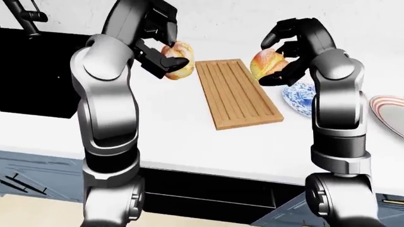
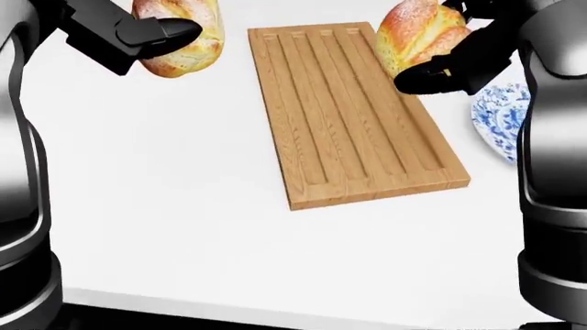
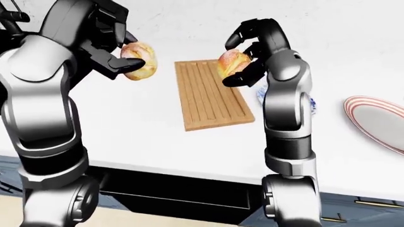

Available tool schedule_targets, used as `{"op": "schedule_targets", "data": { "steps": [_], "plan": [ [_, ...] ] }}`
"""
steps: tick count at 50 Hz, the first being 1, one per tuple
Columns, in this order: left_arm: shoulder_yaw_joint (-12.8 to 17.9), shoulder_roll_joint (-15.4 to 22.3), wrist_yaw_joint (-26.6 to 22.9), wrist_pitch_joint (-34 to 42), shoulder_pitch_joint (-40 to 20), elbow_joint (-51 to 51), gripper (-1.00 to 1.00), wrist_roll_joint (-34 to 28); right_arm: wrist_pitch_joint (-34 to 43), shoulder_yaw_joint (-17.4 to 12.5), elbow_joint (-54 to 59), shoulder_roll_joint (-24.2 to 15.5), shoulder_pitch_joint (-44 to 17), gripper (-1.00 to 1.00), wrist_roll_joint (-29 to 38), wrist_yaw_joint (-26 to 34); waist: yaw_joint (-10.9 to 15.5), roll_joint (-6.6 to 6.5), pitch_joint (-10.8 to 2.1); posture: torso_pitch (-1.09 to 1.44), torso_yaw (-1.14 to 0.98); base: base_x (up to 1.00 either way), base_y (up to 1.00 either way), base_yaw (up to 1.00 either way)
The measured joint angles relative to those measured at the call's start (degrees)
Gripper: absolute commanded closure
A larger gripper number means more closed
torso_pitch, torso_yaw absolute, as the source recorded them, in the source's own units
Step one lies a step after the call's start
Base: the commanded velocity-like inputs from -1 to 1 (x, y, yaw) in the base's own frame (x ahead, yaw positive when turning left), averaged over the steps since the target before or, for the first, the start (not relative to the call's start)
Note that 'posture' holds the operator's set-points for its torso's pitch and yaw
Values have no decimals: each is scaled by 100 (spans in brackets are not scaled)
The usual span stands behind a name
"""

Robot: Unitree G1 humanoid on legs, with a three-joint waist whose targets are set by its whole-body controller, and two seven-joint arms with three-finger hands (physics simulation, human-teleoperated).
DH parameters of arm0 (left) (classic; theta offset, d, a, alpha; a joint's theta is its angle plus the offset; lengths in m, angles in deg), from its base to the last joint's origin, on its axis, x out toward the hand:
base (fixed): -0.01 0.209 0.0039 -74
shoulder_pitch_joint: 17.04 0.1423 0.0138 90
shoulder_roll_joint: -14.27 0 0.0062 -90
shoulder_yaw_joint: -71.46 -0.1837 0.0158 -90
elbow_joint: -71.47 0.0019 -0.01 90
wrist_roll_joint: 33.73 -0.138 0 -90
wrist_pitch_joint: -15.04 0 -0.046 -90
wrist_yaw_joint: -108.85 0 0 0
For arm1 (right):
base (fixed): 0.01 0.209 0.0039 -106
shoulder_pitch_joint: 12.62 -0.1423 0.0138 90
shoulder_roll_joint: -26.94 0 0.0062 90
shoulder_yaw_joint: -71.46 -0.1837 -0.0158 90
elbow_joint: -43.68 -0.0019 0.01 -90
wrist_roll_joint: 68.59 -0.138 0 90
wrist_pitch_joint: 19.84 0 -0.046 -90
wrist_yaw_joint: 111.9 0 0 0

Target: Place all breads on the cutting board.

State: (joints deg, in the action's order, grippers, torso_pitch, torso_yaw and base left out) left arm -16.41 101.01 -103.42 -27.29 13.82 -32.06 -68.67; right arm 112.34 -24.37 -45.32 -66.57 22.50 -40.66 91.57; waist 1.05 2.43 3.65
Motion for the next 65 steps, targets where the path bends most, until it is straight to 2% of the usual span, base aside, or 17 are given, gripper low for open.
{"op": "schedule_targets", "data": {
  "steps": [1,2,7,14,27,41,53,55,58,61,65],
  "plan": [
    [-12,-13,5,-3,-16,-3,100,-2,-8,-9,2,0,8,100,-2,-24,13,61,-3,0,0,0,0,0],
    [-34,-39,5,-3,-17,-18,100,-5,-13,-16,3,-5,30,100,-3,-46,11,59,12,0,0,0,0,0],
    [-121,-87,-57,-5,-49,11,100,33,20,-31,210,-26,71,100,-15,-131,-14,-95,-10,0,0,0,0,0],
    [-126,-119,-39,-31,-114,19,100,27,-66,-13,264,120,58,100,-69,-374,-59,-177,-43,0,0,0,0,0],
    [-114,-126,-6,-46,-146,87,100,45,-267,235,798,523,-139,100,-160,-884,-72,-168,-45,0,0,0,0,0],
    [-99,-99,-4,-73,-95,62,100,85,-938,588,1790,1037,-147,100,370,-1288,-65,-186,-50,0,0,0,0,0],
    [-108,-100,-17,-45,-121,40,100,68,-1182,567,2114,1036,-63,100,821,-1365,-58,-181,-68,0,0,0,0,0],
    [-110,-102,-22,-39,-127,37,100,62,-1190,557,2133,1033,-51,95,876,-1358,-62,-182,-67,0,0,0,0,0],
    [-116,-101,-36,-39,-131,37,100,60,-1229,559,2196,1026,-37,52,948,-1363,-64,-184,-72,0,0,0,0,0],
    [-110,-96,-49,-53,-108,7,100,62,-1251,550,2224,1026,3,41,1006,-1354,-65,-185,-75,0,0,0,0,0],
    [-100,-99,-46,-66,-90,9,100,63,-1274,540,2219,1047,66,15,1037,-1320,-65,-185,-76,0,0,0,0,0]
  ]
}}
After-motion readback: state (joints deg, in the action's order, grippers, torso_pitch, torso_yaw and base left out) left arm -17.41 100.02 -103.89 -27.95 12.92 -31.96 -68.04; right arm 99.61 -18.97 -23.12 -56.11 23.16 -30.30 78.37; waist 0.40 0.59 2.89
